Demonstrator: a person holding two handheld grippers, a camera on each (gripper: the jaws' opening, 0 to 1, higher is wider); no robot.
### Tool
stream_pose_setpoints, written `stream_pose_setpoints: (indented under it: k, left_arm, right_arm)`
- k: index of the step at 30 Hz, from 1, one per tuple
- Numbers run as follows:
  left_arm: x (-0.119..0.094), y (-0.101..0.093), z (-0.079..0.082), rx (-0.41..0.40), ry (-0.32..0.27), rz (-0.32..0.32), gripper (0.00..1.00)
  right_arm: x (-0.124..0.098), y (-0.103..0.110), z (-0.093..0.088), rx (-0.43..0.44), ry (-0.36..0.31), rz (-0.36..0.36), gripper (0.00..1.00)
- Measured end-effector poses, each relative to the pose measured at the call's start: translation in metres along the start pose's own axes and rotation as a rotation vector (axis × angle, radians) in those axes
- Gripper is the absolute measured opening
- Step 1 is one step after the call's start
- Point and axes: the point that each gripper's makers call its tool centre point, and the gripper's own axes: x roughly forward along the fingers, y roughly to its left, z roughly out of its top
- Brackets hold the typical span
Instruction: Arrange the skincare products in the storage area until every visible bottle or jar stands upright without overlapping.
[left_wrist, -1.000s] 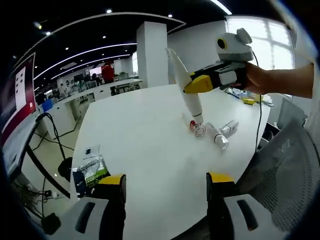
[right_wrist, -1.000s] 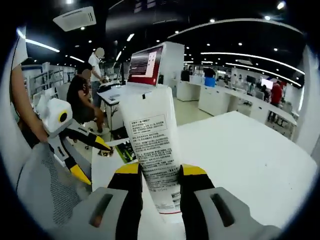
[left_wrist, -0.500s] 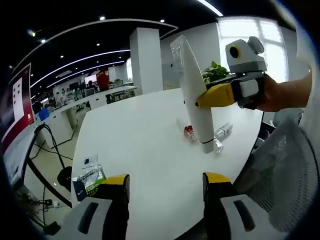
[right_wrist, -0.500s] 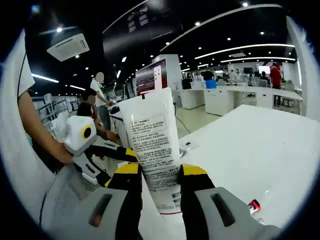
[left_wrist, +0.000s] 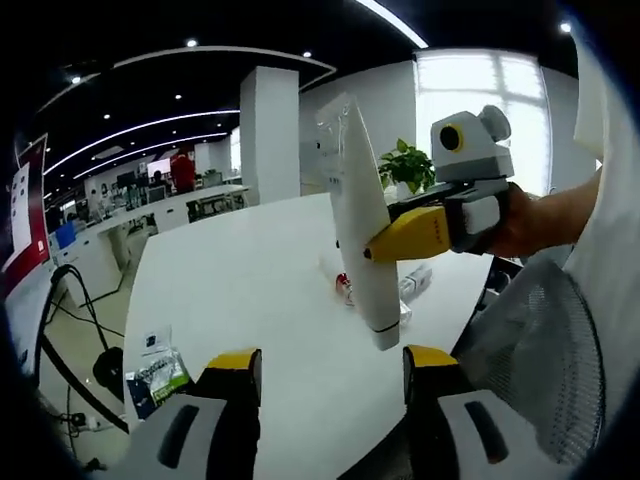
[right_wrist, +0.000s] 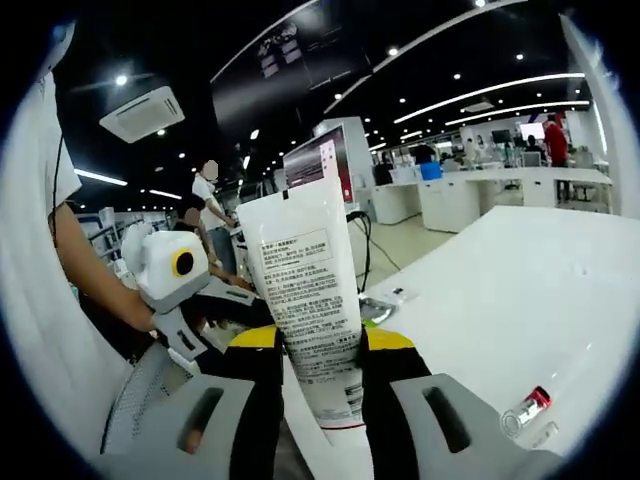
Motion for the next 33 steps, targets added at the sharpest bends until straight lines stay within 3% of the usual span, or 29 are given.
stream_pose_setpoints:
  k: [4, 8, 11, 14, 17, 24, 28, 33]
  left_arm:
    - [0.008, -0.022, 0.013, -0.004, -0.029, -0.086, 0.62]
    - [0.016, -0.037, 0.023, -0.099, -0.080, -0.158, 0.65]
    - [0.016, -0.037, 0.019, -0.084, -0.068, -0.164, 0.64]
    - [0.010, -0.049, 0.023, -0.079, -0.101, -0.214, 0.64]
    - [0.011, -0.055, 0.020, -0.081, -0.084, -0.247, 0.63]
    - [0.010, -0.060, 0.023, -0.129, -0.090, -0.292, 0.62]
    - [0.007, -0.067, 0.028, -0.189, -0.104, -0.357, 0.62]
    - [0.003, -0.077, 0.029, -0.197, -0.104, -0.414, 0.58]
  right_arm:
    - [0.000, 0.004, 0.001, 0.009, -0.005, 0.014, 0.27]
    - [-0.001, 0.009, 0.002, 0.015, -0.009, 0.031, 0.27]
    - [-0.003, 0.014, 0.002, 0.032, -0.019, 0.043, 0.27]
    - [-0.005, 0.021, 0.003, 0.063, -0.048, 0.073, 0.27]
    - [-0.007, 0.028, 0.005, 0.089, -0.071, 0.112, 0.27]
    - [-0.012, 0.036, 0.014, 0.148, -0.107, 0.184, 0.27]
    - [-0.015, 0.039, 0.022, 0.204, -0.144, 0.231, 0.28]
    - [-0.016, 0.044, 0.024, 0.248, -0.162, 0.263, 0.28]
